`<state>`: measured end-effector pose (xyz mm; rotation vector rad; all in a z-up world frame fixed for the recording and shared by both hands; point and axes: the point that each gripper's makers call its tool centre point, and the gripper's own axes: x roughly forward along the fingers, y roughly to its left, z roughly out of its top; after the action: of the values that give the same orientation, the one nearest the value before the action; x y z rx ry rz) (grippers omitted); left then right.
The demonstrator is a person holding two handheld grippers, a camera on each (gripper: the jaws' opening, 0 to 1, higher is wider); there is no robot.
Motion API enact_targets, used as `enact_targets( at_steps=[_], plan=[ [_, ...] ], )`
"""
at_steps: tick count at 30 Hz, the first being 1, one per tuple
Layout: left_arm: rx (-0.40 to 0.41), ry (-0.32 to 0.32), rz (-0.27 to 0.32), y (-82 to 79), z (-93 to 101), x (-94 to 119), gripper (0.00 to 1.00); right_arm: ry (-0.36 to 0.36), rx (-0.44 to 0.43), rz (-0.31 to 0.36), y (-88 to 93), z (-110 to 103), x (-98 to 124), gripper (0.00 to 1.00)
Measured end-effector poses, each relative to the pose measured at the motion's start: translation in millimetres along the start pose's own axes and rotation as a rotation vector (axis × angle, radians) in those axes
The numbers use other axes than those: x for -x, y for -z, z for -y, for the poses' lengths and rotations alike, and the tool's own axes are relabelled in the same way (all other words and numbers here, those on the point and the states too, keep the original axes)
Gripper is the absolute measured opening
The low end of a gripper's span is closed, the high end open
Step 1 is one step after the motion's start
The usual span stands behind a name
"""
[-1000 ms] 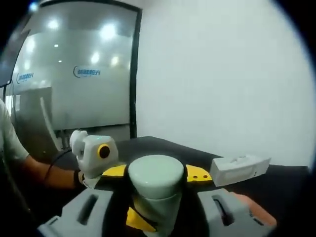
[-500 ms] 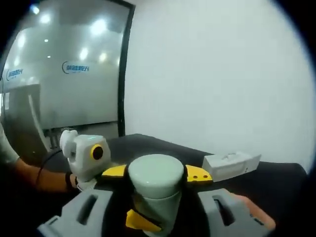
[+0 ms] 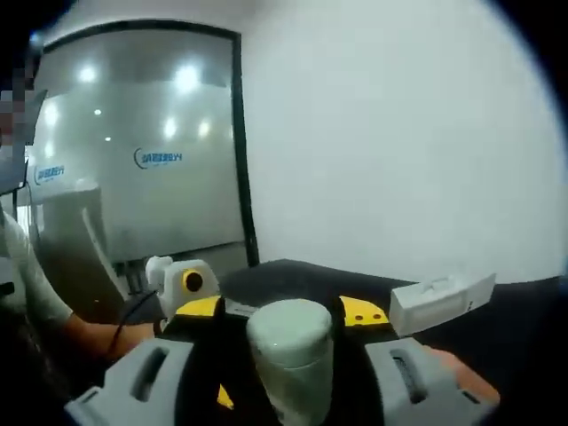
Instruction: Assemble the cup parts correctly, then place the assembled cup into the box.
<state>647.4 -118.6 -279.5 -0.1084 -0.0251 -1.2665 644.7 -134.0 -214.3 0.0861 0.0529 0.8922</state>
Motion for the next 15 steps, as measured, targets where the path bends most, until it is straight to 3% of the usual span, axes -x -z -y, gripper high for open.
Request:
enact_targets(
  at_steps=[3,6,8,11,15],
  plan=[
    [0.013,0.004,0.052,-16.7,-0.9,8.2,0.64,-0.013,0.038,-0.017,-3.5,0.6,11.4,0.47],
    [0.008,0.010,0.052,-27.8,-3.3,19.0,0.65,-0.031,0.063,-0.021,-8.2,1.0,23.9,0.47],
    [0.023,-0.030,0.069,-38.5,-18.9,29.8,0.64,-0.045,0.084,-0.039,-6.7,4.2,32.0,0.47],
    [0.087,-0.092,0.097,-54.4,-41.6,38.2,0.61,-0.058,0.197,-0.102,8.8,12.5,44.2,0.47],
    [0.125,-0.149,0.095,-81.2,-78.1,33.5,0.61,-0.107,0.219,-0.167,36.8,17.6,59.4,0.47]
  ],
)
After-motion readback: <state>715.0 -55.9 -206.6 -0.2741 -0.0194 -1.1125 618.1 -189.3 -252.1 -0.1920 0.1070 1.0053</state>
